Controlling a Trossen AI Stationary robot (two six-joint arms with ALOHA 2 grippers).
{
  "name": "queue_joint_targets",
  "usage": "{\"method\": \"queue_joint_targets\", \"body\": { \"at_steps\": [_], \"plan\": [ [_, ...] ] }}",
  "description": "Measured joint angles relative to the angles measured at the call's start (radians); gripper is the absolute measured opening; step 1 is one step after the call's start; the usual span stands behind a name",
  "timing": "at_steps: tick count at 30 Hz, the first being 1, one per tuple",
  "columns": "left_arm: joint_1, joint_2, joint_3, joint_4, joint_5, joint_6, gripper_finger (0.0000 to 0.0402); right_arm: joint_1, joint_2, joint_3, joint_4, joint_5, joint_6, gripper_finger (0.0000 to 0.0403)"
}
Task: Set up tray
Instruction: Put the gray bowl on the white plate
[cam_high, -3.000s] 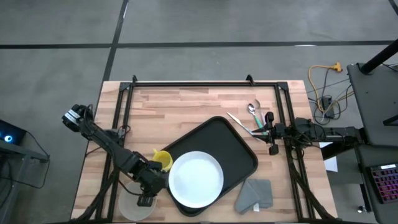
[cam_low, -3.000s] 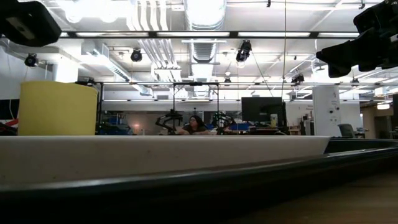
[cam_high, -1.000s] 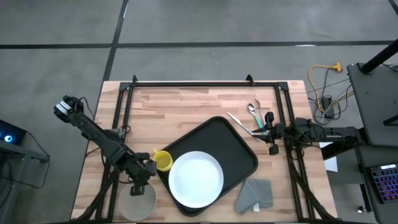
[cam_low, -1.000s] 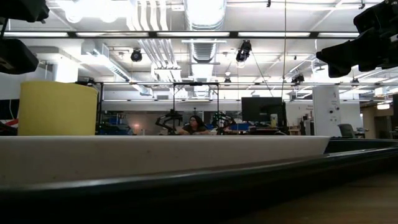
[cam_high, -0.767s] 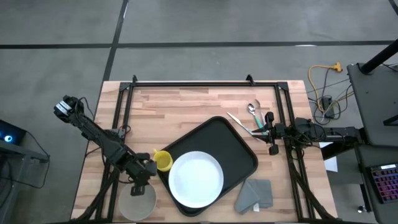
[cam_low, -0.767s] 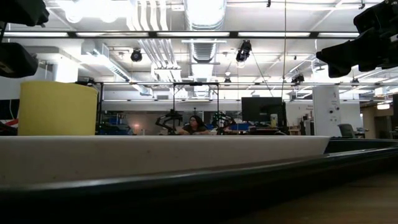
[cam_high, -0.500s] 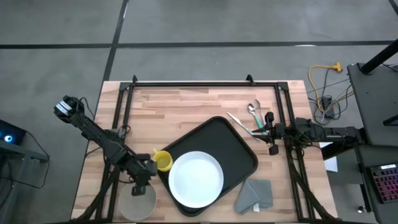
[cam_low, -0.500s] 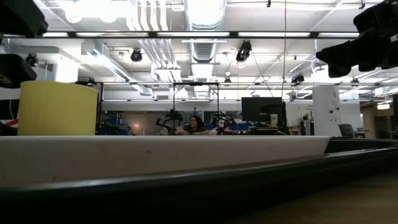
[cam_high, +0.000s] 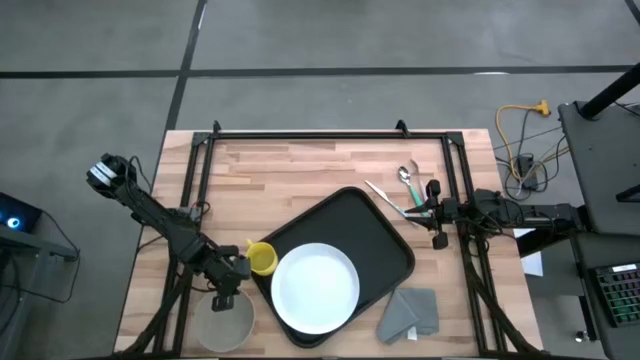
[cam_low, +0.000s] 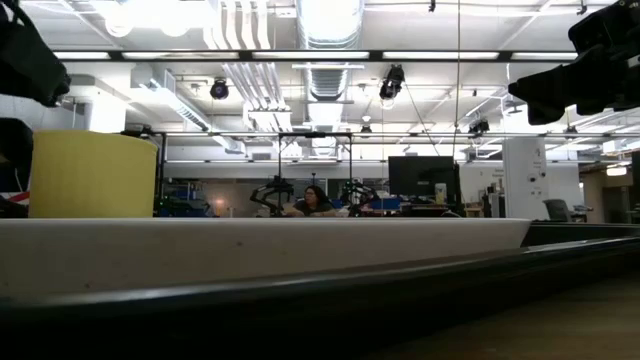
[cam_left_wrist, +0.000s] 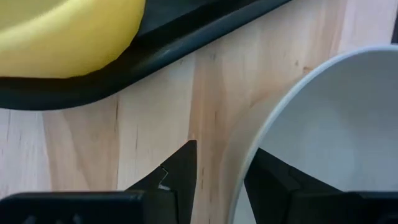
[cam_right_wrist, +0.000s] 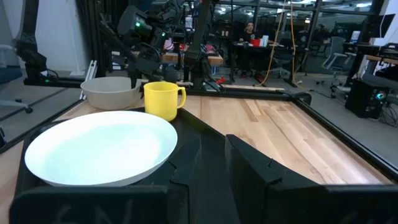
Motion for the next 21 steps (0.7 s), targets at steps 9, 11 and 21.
{"method": "queue_joint_targets", "body": {
  "at_steps": [9,11,21],
  "plan": [
    [0.0,0.0,-0.02,-0.001,0.073,0.034,0.0026,0.0,0.0,0.0,0.0,0.0,0.0,0.0068],
    [0.0,0.0,-0.012,-0.002,0.077,0.045,0.0008,0.0,0.0,0.0,0.0,0.0,0.0,0.0068],
    [0.001,-0.011,0.055,-0.001,0.091,0.079,0.0001,0.0,0.0,0.0,0.0,0.0,0.0,0.0068]
  ]
}}
